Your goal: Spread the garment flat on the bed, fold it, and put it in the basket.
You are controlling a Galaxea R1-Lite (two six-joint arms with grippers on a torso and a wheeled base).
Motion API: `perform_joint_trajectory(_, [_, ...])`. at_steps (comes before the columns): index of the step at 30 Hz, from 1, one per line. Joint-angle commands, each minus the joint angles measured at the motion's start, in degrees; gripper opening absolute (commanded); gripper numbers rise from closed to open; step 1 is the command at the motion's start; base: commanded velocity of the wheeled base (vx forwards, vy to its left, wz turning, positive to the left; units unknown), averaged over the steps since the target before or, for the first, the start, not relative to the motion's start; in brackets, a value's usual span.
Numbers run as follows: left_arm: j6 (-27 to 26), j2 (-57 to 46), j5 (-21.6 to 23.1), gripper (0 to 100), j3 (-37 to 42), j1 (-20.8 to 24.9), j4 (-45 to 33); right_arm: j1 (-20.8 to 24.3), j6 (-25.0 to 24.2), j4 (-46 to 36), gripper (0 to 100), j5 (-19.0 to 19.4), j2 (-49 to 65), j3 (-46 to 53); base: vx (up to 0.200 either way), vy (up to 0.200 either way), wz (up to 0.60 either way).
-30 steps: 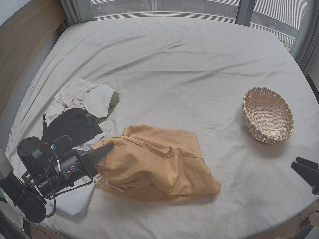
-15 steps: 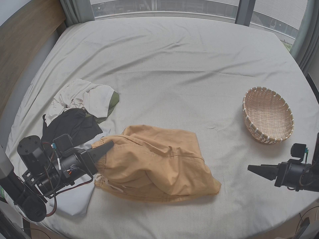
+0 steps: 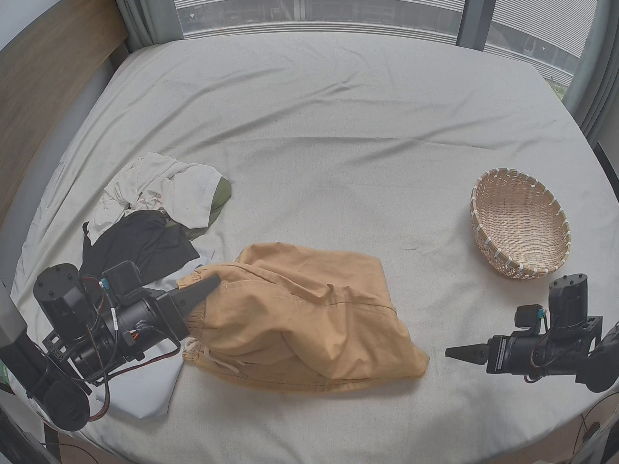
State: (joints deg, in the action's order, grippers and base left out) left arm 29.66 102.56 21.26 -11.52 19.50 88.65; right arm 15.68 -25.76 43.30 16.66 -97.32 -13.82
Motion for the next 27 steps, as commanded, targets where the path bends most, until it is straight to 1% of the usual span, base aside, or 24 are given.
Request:
perform_joint_trajectory(1, [-0.04,0.1,0.01,0,0.09,0.01,0.03,-0.03,-0.17,5.13,100,-0.05,-10.26,1.17,0.0,0.0,0.0])
perform_joint_trajectory(6, [0.05,0.1,0.01,0,0.18,0.01,0.03,0.76,-0.43,11.63,100,0.03,-17.03,1.26,0.0,0.0,0.0])
perform_joint_trajectory(7, [0.05,0.1,0.01,0,0.18,-0.08,0.03,1.37,-1.84,14.27,100,0.03,-18.35,1.17,0.0,0.0,0.0])
perform_joint_trajectory(8, [0.05,0.1,0.01,0,0.18,-0.08,0.03,1.81,-2.63,14.97,100,0.03,-18.61,1.17,0.0,0.0,0.0])
perform_joint_trajectory(11, [0.05,0.1,0.01,0,0.18,-0.08,0.03,4.71,-8.08,20.77,100,0.03,-19.84,0.9,0.0,0.0,0.0])
perform_joint_trajectory(13, [-0.04,0.01,0.01,0,0.36,0.01,0.03,5.94,-9.4,22.7,100,-0.14,-20.98,0.73,0.0,0.0,0.0])
perform_joint_trajectory(16, [-0.04,0.01,0.01,0,0.53,-0.08,0.03,6.56,-9.49,24.46,100,-0.14,-23.8,0.2,0.0,0.0,0.0])
perform_joint_trajectory(20, [-0.04,-0.08,-0.08,0,0.62,-0.08,0.03,6.3,-9.57,27.45,100,-0.14,-25.82,0.03,0.0,0.0,0.0])
perform_joint_trajectory(22, [-0.04,-0.08,-0.08,0,0.62,-0.08,0.03,6.12,-9.57,30.79,100,-0.23,-27.31,0.2,0.0,0.0,0.0])
perform_joint_trajectory(27, [-0.04,0.1,-0.08,0,0.53,0.01,0.03,6.3,-9.57,33.34,100,-0.23,-28.54,0.29,0.0,0.0,0.0])
